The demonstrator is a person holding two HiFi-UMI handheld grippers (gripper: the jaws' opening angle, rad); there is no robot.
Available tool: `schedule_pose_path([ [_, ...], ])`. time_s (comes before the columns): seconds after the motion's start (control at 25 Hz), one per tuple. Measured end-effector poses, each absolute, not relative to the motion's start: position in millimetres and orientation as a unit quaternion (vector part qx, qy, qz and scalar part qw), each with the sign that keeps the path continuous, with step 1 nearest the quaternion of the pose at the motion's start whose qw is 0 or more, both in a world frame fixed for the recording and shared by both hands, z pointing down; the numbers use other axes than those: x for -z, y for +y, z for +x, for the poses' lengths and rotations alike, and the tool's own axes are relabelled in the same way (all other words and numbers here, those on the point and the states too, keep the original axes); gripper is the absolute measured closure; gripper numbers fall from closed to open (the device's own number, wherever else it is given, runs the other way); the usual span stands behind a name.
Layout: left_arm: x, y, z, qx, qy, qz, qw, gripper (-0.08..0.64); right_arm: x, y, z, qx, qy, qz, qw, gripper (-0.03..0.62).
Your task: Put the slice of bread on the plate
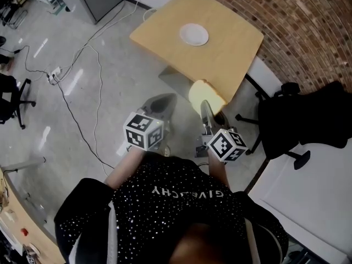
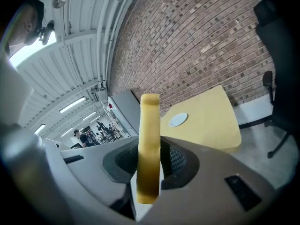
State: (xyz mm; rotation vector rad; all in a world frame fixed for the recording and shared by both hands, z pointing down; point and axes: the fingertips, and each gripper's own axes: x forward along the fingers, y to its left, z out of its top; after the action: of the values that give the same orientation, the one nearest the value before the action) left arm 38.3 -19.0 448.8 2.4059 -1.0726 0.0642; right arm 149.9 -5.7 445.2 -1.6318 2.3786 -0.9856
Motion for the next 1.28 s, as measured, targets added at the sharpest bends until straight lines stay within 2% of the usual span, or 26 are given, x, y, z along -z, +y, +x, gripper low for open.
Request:
schedule_pose_path([
  [0.32, -441.0, -91.2, 56.1, -0.046, -0.378, 0.895, 0.232, 0.549, -434.1, -72.0, 164.7, 0.326, 0.772, -0.545, 0.041, 0.497],
  [0.92, -430.7, -253.2, 57.1, -0.041, -0.368, 0.897, 0.24, 0.549, -419.1, -232.6, 165.7, 0.331, 0.763, -0.554, 0.031, 0.497],
  [1.28, -442.4, -298.1, 60.6, -0.038, -0.355, 0.9, 0.249, 0.549, -428.5, -275.2, 162.0, 0.336, 0.757, -0.56, 0.022, 0.497],
])
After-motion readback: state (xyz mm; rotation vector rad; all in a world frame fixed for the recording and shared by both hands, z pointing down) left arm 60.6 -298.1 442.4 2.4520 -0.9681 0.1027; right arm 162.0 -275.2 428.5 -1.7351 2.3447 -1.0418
